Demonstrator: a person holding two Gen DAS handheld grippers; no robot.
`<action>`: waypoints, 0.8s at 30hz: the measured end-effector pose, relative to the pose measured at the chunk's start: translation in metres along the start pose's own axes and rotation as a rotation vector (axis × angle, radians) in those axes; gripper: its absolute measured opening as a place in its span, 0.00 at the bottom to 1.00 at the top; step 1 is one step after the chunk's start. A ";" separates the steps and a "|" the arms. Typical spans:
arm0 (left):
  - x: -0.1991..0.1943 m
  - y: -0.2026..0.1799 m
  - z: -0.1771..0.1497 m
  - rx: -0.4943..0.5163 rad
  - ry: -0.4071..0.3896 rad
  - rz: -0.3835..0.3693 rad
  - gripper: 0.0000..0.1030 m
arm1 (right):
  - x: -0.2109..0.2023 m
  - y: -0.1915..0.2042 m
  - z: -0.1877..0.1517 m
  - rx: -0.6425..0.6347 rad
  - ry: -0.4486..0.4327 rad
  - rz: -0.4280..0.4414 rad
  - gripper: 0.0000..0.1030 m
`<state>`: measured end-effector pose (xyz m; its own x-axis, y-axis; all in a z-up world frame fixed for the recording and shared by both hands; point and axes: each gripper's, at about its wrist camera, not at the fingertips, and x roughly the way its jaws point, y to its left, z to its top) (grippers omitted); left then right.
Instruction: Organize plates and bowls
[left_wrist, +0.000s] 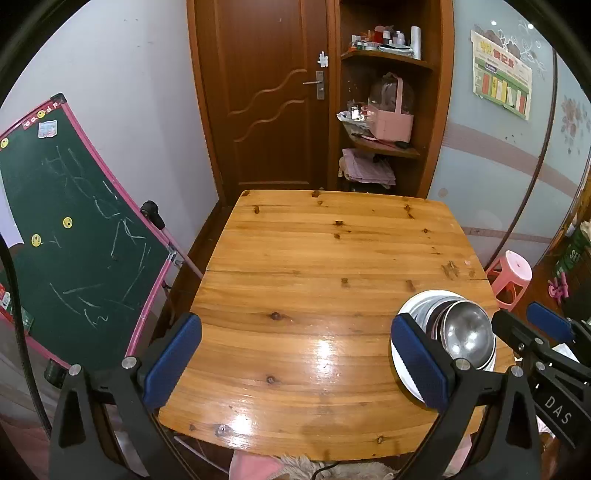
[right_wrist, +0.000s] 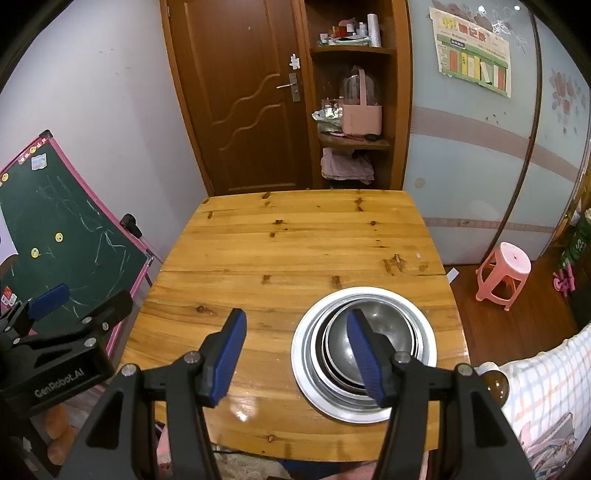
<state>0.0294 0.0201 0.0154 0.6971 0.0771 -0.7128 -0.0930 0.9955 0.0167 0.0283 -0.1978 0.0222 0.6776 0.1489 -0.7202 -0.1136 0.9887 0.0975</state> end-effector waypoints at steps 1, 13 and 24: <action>0.000 0.000 0.000 0.000 0.001 -0.001 0.99 | -0.001 -0.001 0.000 0.001 -0.001 -0.001 0.55; 0.003 0.000 0.001 0.001 0.010 -0.008 0.99 | 0.001 0.000 0.001 -0.003 0.002 -0.002 0.55; 0.007 -0.001 0.003 0.001 0.027 -0.011 0.99 | 0.006 -0.003 0.000 0.000 0.017 0.004 0.55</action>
<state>0.0363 0.0195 0.0129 0.6788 0.0646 -0.7315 -0.0843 0.9964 0.0097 0.0325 -0.1995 0.0180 0.6651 0.1524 -0.7311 -0.1165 0.9881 0.1000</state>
